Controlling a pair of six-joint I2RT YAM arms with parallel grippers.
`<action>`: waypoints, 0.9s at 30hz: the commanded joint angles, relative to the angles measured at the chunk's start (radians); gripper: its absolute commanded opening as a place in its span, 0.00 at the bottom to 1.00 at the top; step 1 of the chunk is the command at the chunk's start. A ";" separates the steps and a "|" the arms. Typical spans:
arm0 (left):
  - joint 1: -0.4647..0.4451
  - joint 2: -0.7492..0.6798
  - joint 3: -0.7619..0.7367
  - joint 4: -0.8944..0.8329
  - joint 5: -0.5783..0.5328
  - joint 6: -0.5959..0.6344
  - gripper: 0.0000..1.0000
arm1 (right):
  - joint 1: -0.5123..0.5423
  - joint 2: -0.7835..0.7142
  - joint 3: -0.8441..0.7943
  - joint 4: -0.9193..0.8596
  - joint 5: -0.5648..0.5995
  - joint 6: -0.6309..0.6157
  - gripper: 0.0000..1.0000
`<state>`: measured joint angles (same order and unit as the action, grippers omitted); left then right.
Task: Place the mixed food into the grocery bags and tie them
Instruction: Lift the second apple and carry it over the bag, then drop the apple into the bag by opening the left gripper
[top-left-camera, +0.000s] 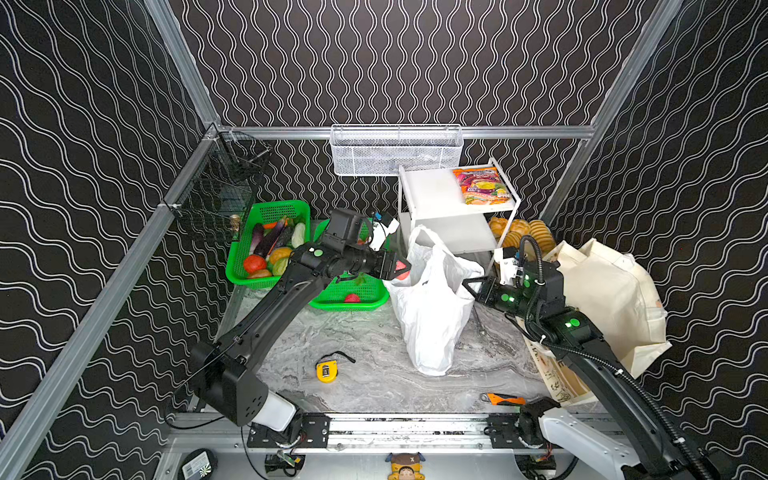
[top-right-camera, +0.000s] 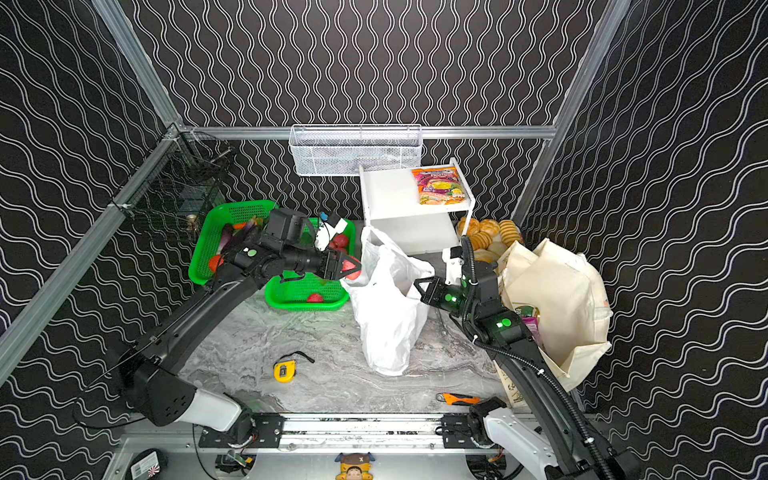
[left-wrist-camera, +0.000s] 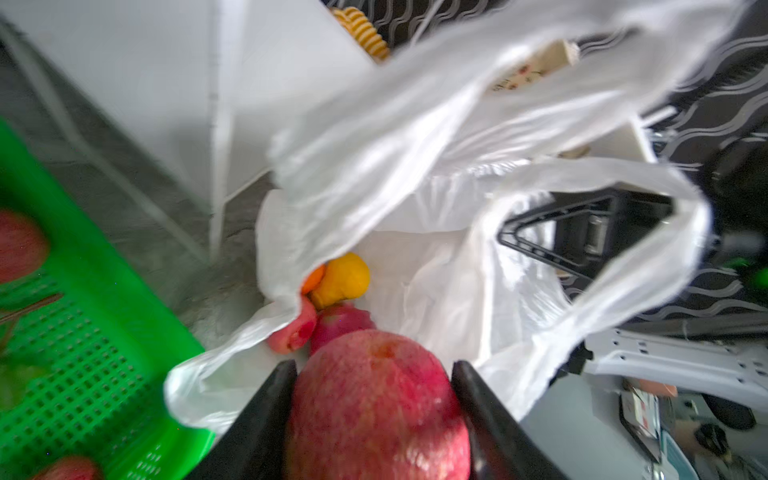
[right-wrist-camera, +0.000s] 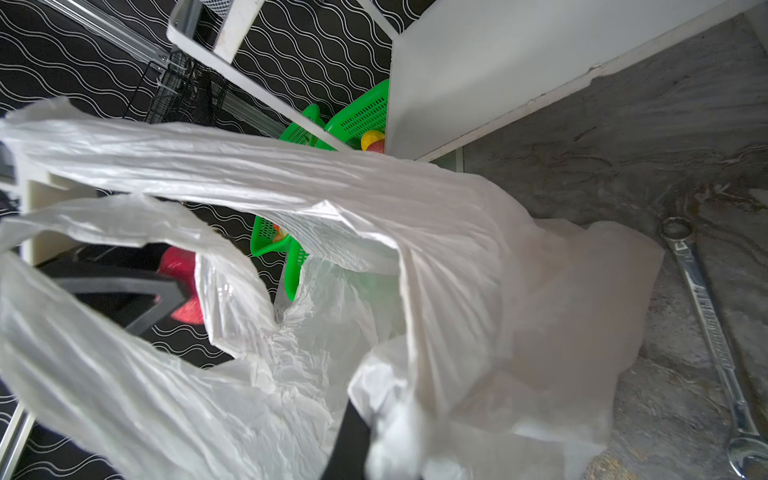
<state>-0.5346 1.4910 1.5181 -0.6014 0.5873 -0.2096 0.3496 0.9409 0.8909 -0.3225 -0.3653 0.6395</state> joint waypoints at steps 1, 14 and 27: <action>-0.047 0.008 0.029 0.013 0.027 0.059 0.56 | -0.001 0.000 0.001 0.036 -0.011 0.003 0.00; -0.070 0.092 0.004 0.187 -0.207 -0.104 0.60 | -0.001 -0.023 -0.012 0.043 -0.040 0.007 0.00; -0.088 0.113 -0.003 0.190 0.050 -0.064 0.83 | -0.001 -0.010 -0.023 0.079 -0.052 0.015 0.00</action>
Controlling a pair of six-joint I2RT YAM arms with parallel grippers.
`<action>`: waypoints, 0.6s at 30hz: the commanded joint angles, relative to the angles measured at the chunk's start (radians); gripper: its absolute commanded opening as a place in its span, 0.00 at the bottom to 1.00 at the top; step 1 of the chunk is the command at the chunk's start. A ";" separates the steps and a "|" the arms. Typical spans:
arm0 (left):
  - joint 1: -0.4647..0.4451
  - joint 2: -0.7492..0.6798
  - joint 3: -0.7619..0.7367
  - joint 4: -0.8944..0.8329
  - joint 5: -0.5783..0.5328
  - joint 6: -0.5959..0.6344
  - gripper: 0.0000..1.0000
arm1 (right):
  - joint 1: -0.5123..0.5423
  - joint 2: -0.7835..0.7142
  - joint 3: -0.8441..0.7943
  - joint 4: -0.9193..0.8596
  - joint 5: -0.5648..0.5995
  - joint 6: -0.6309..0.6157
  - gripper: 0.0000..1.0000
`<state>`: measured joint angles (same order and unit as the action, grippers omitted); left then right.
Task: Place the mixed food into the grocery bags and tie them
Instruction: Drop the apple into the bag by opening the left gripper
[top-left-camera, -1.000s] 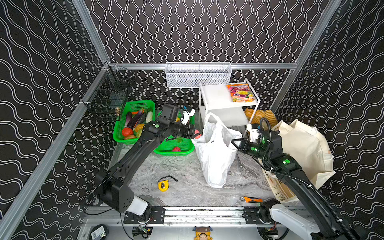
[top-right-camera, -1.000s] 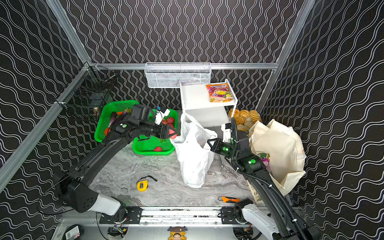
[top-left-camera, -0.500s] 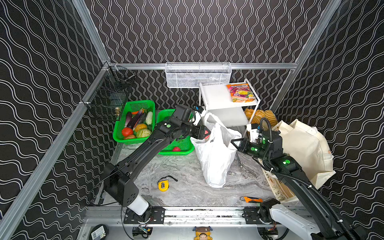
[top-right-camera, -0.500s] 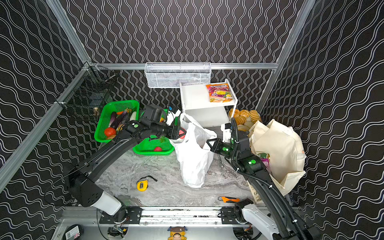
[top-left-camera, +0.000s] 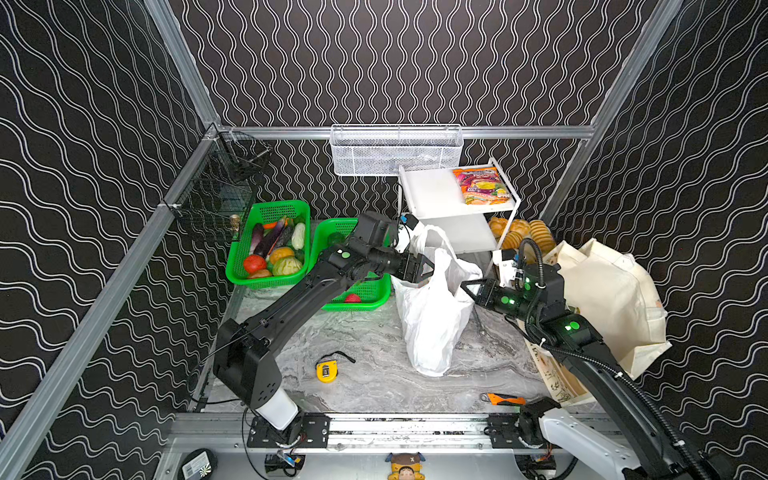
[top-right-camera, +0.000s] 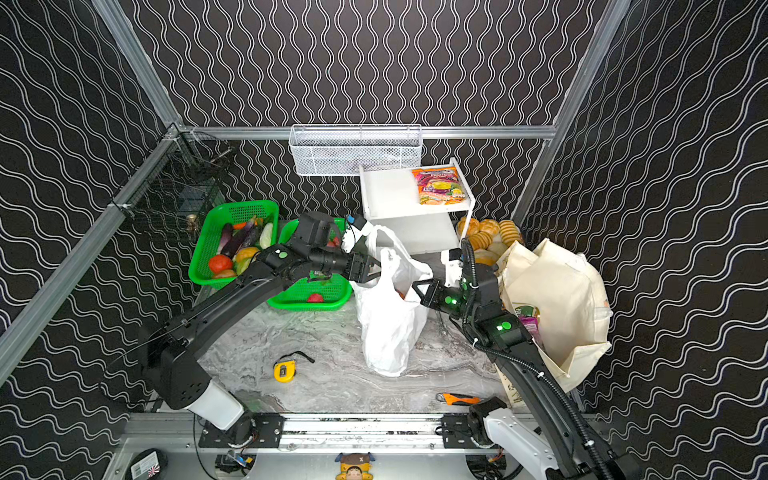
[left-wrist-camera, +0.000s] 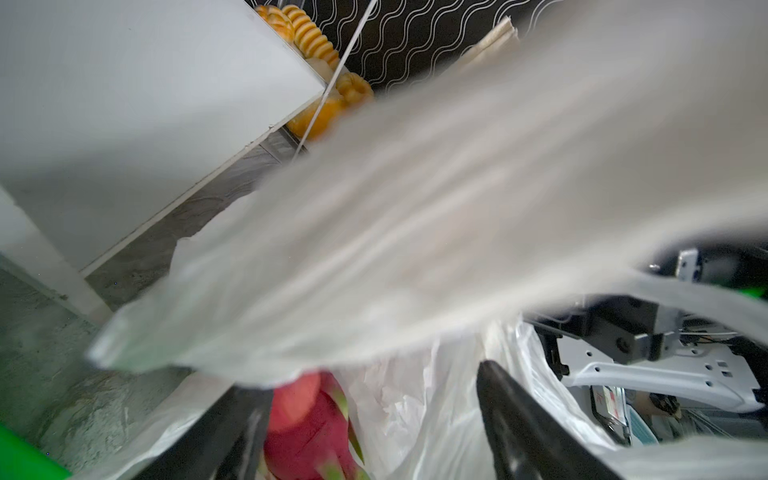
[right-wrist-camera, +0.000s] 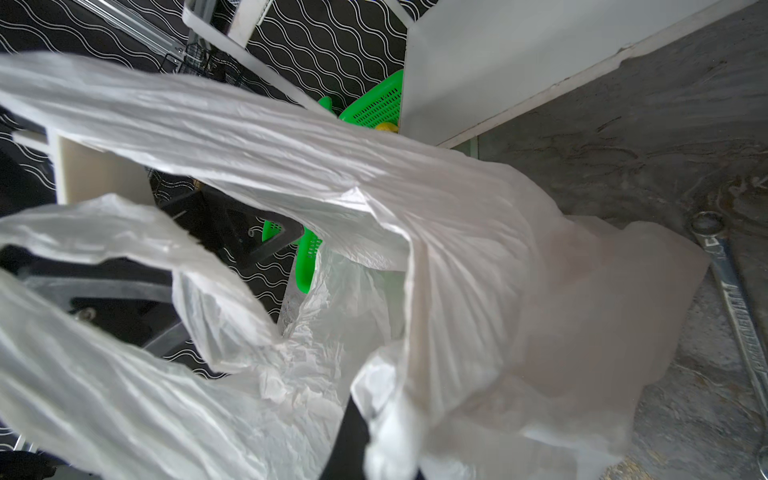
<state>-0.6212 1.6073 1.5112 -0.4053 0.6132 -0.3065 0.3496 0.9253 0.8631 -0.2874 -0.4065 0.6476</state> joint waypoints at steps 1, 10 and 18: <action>-0.001 -0.003 0.007 -0.012 0.022 0.035 0.83 | 0.000 0.004 0.006 0.042 -0.011 0.005 0.00; 0.001 -0.139 -0.057 0.014 -0.127 0.092 0.76 | -0.001 -0.007 -0.001 0.037 0.029 -0.038 0.00; 0.001 -0.278 -0.142 0.017 -0.307 0.190 0.73 | -0.001 -0.006 -0.007 0.048 0.038 -0.065 0.00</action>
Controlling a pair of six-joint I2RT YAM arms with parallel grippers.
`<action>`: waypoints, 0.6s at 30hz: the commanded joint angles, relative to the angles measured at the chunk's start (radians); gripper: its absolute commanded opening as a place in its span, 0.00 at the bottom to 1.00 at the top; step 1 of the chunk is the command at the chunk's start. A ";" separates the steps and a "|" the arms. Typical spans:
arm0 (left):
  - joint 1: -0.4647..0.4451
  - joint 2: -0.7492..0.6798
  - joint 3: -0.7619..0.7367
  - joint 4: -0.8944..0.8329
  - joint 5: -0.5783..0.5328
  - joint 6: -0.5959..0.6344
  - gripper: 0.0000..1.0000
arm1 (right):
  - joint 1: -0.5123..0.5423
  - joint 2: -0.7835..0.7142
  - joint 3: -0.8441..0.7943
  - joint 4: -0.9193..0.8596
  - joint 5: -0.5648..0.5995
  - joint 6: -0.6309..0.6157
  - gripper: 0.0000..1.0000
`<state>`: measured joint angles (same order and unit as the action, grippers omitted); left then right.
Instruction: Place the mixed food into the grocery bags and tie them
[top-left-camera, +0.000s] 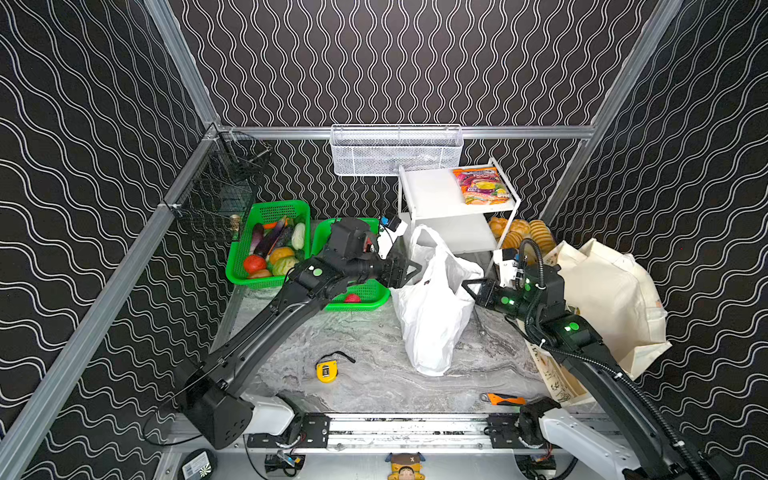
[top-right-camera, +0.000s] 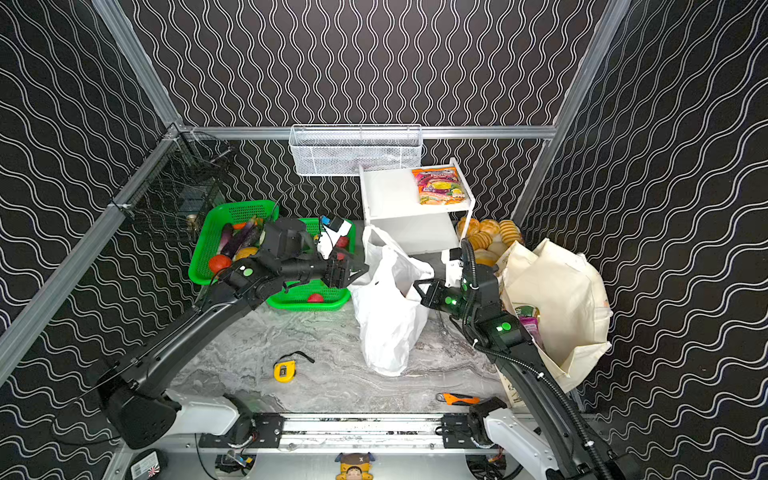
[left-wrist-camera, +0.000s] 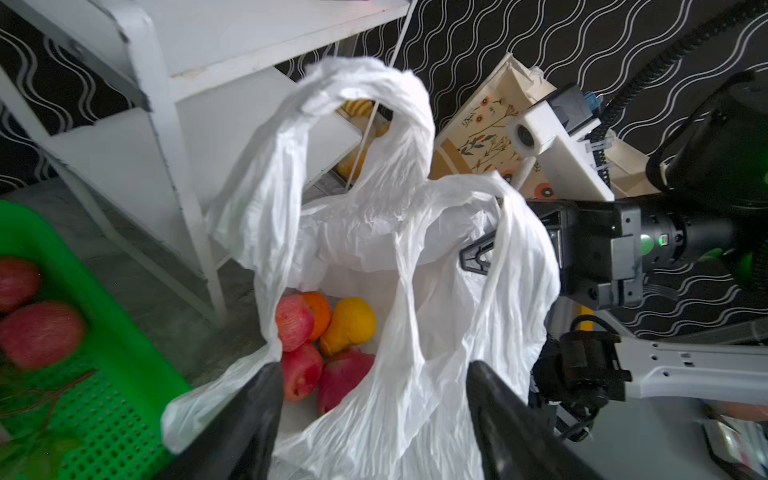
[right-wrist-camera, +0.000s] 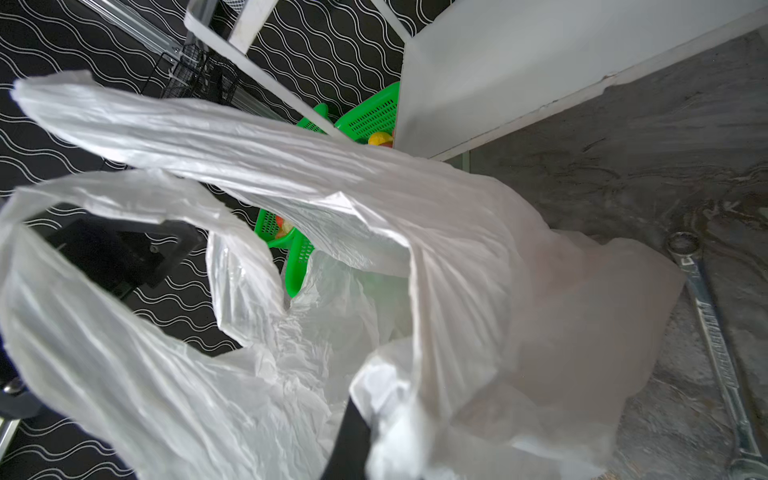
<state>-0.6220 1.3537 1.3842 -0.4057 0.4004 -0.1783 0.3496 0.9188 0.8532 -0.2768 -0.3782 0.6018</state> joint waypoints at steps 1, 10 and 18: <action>0.002 -0.031 -0.017 0.005 -0.125 0.066 0.73 | -0.001 0.000 0.002 0.036 0.009 -0.019 0.00; 0.006 -0.124 -0.077 0.014 -0.206 0.069 0.76 | -0.001 -0.014 -0.012 0.051 -0.019 -0.048 0.00; 0.006 -0.135 -0.028 -0.029 -0.127 0.223 0.80 | -0.001 -0.015 -0.023 0.056 -0.092 -0.135 0.00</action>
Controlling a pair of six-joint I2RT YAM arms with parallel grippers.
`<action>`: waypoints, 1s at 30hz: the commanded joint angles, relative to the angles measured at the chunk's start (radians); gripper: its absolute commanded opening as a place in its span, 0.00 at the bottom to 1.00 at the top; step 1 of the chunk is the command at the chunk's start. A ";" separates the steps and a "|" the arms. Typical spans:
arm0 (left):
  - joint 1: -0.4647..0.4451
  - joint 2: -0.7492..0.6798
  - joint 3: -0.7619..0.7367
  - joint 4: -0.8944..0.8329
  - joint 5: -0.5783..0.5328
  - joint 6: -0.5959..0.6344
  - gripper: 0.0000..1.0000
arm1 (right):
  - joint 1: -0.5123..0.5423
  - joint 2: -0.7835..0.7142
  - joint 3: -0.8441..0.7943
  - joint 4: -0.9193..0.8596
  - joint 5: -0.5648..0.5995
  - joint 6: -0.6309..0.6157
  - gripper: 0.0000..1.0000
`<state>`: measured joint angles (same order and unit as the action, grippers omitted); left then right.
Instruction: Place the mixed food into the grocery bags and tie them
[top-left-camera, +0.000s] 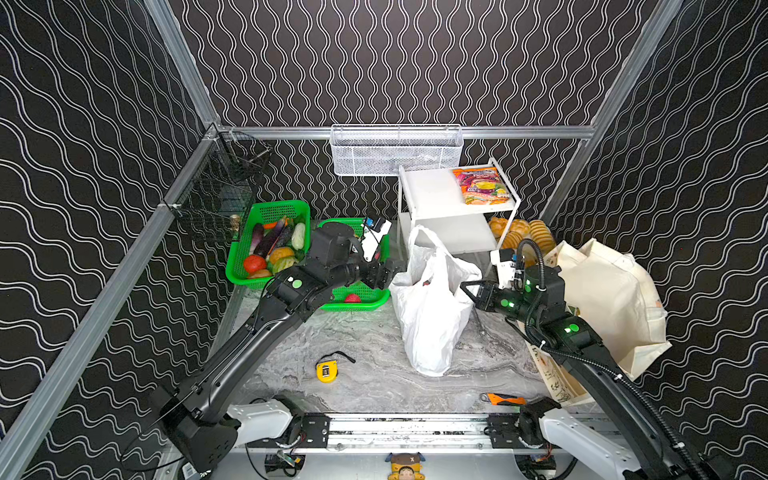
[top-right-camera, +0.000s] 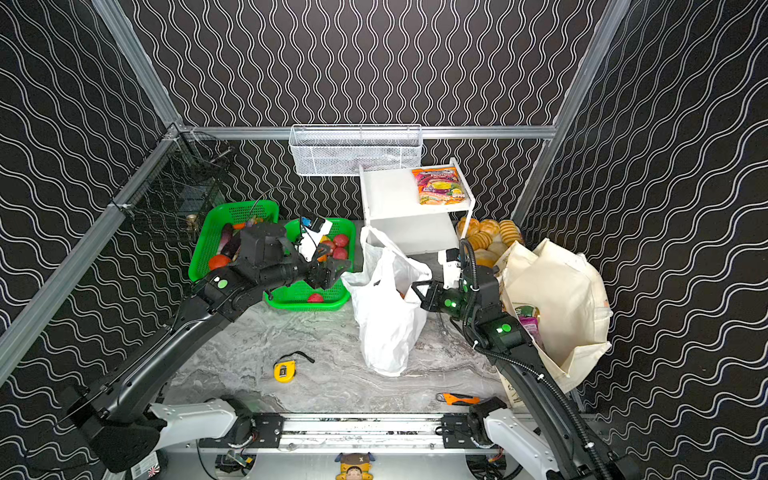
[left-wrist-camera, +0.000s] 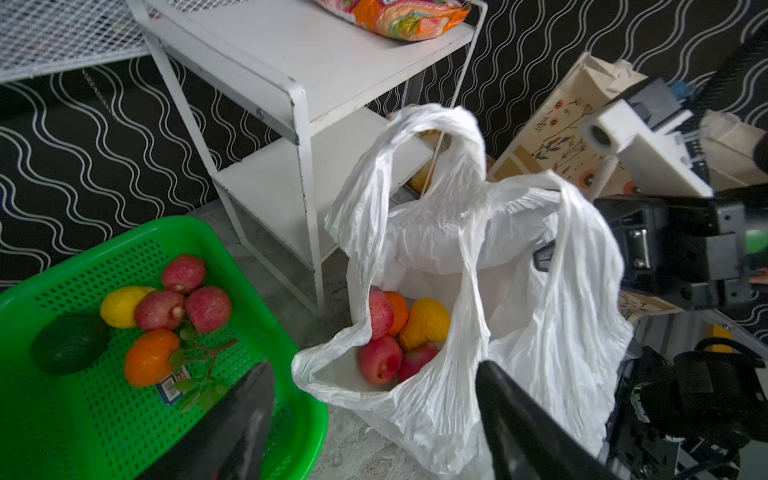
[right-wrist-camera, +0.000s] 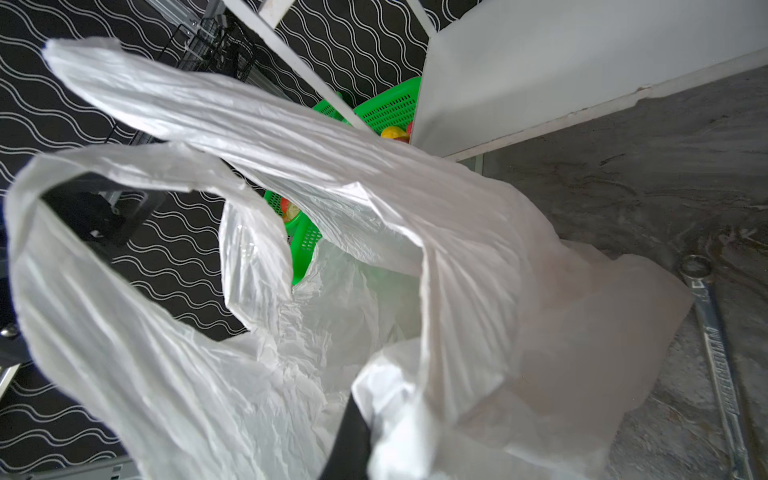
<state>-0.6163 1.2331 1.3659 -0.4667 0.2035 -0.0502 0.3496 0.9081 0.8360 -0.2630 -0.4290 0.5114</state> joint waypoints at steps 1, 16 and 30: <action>0.000 -0.018 -0.016 0.044 0.098 0.128 0.83 | 0.000 -0.009 -0.011 0.051 -0.059 -0.058 0.00; 0.047 0.141 0.122 -0.049 0.374 0.493 0.95 | 0.001 -0.035 -0.022 0.042 -0.134 -0.268 0.00; 0.089 0.252 0.151 0.136 0.462 0.370 0.86 | 0.000 -0.036 -0.030 0.059 -0.184 -0.289 0.00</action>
<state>-0.5282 1.4754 1.4967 -0.3931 0.5854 0.3698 0.3508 0.8677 0.8021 -0.2375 -0.5903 0.2375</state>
